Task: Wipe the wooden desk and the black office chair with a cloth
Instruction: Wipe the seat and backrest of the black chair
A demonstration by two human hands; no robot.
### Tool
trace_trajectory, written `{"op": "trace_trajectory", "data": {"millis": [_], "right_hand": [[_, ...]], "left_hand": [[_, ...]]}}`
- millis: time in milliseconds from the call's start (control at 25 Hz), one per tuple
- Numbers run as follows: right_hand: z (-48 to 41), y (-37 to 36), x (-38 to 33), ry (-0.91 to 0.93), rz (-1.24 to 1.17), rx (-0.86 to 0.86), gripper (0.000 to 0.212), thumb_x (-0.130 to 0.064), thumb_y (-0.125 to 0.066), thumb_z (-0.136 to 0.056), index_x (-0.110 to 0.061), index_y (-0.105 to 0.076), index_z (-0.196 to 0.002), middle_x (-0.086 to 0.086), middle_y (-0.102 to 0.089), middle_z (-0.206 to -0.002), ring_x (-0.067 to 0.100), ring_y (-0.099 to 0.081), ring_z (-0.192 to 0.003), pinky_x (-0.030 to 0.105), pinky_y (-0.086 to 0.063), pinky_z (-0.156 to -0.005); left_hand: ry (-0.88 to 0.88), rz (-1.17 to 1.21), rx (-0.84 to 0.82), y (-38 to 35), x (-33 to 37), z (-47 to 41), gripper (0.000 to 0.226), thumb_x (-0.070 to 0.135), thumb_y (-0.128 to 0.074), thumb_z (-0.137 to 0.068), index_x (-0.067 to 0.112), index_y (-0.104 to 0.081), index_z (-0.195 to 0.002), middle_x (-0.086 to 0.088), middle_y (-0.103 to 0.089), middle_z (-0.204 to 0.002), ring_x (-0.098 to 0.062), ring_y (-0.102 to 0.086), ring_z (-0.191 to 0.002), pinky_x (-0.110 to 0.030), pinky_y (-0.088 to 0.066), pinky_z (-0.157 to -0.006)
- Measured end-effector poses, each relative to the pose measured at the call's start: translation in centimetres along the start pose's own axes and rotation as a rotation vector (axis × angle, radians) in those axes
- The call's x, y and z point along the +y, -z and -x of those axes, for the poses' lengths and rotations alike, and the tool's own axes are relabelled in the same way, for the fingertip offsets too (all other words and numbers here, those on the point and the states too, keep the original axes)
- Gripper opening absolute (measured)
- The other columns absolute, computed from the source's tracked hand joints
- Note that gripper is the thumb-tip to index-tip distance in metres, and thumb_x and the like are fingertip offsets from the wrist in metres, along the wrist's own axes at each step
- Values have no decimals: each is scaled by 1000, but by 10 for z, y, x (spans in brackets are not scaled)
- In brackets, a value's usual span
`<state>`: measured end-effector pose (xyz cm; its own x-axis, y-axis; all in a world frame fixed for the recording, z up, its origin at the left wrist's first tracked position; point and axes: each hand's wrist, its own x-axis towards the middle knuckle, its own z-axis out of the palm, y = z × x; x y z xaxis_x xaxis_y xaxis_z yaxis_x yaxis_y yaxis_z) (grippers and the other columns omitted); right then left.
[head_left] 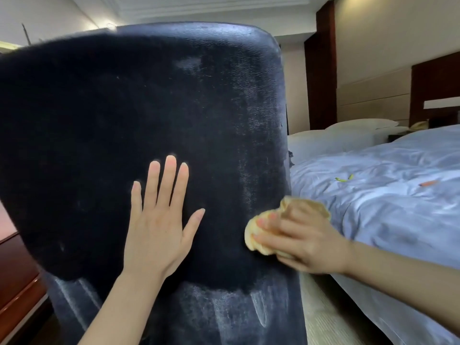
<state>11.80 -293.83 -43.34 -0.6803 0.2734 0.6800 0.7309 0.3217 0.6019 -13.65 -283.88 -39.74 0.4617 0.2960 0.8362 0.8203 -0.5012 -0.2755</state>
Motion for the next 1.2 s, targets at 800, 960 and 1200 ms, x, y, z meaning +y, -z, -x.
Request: {"op": "trace_trajectory", "data": {"millis": [800,960,1200], "right_hand": [[-153,72,72,-215,529,456,14,-9,-64,-85,-18,-74,-89,8,-69,-94,29,-61,-73,36,-40,-68],[-129,52,44,-193,392,333,11,-7,-61,-83,-7,-72,-87,14,-64,-82,31,-52,-68,38,-34,-64],[-53,26,-8,-3,159,-78,16,-18,-52,-89,-14,-67,-86,3,-58,-80,24,-42,-70,39,-35,-68]], "left_hand": [[2,10,-24,6,1,-2,69,49,-20,-96,12,0,-152,-7,2,-159,-29,-2,-147,-55,-17,-114],[4,13,-14,3,1,-3,69,49,-20,-96,13,1,-152,-5,5,-159,-27,1,-147,-53,-14,-115],[7,28,-15,1,1,0,68,50,-18,-97,15,2,-152,-3,8,-159,-25,5,-147,-53,-13,-115]]}}
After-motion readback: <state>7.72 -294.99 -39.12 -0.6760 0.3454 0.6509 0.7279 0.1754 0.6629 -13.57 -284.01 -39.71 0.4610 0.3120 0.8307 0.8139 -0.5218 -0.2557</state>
